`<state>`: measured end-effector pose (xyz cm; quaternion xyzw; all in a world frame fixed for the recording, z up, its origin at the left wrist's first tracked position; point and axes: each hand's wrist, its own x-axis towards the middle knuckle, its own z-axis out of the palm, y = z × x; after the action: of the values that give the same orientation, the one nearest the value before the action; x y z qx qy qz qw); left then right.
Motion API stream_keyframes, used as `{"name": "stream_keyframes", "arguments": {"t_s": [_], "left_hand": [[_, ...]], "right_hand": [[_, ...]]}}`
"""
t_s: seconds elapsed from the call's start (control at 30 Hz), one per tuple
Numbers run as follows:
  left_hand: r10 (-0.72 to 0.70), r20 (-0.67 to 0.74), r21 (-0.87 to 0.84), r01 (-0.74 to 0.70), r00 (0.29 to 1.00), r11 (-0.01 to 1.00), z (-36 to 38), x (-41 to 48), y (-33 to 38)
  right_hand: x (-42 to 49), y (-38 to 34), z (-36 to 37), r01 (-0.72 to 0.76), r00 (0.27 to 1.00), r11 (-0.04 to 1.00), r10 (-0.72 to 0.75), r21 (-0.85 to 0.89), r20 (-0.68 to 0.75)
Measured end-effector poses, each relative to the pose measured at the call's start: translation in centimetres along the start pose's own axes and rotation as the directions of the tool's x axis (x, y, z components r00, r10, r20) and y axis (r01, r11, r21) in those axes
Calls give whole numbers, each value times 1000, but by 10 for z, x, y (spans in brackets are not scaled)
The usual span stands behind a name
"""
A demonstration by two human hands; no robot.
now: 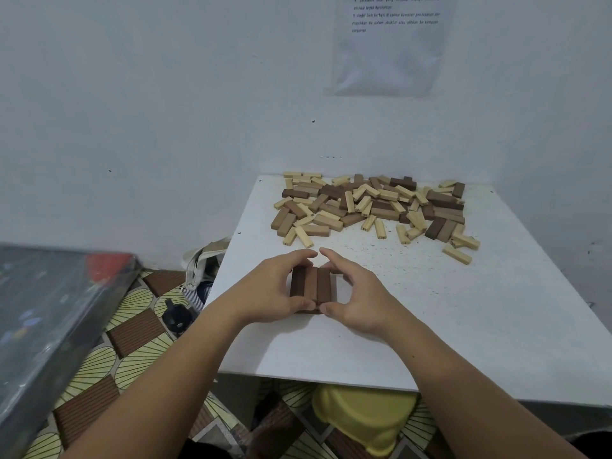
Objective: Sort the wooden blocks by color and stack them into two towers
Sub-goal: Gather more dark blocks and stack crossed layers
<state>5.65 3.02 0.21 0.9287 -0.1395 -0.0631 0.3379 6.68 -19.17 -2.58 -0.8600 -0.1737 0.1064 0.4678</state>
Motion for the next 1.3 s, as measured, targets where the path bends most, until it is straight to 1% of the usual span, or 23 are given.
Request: {"name": "stream_keyframes", "arguments": {"t_s": [0.1, 0.4, 0.63, 1.3], "left_hand": [[-11, 5, -16, 11, 1000, 1000, 0, -1, -1], [-11, 5, 12, 11, 1000, 1000, 1, -1, -3], [1, 7, 9, -2, 1000, 1000, 2, 1, -8], [4, 40, 7, -5, 999, 1000, 0, 3, -9]], "right_hand": [[-1, 0, -1, 2, 1000, 1000, -2, -14, 1], [2, 2, 1, -31, 1000, 999, 31, 24, 2], [4, 4, 1, -9, 1000, 999, 9, 31, 6], [2, 1, -1, -9, 1000, 1000, 9, 9, 12]]}}
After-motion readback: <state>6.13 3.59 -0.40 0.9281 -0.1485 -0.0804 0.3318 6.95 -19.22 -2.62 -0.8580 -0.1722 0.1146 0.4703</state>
